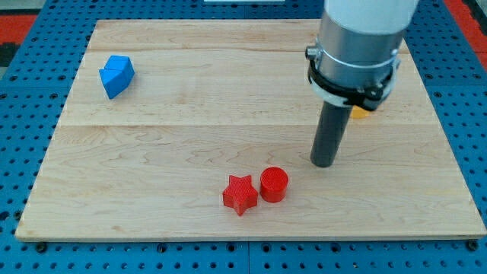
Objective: Move the red circle close to red star
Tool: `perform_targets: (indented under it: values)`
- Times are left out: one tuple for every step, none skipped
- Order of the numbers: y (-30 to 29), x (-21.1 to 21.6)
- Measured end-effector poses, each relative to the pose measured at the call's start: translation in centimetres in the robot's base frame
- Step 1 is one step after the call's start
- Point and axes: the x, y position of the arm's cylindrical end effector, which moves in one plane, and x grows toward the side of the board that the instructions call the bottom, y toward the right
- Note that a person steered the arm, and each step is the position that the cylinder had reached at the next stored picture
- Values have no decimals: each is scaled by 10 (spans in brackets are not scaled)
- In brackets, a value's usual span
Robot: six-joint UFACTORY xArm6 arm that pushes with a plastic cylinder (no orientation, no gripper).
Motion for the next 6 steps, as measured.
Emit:
perform_targets:
  values:
    - [-12,20]
    - [-23,30]
    - [-34,31]
    - [-47,31]
    - [-59,31]
    - [-63,31]
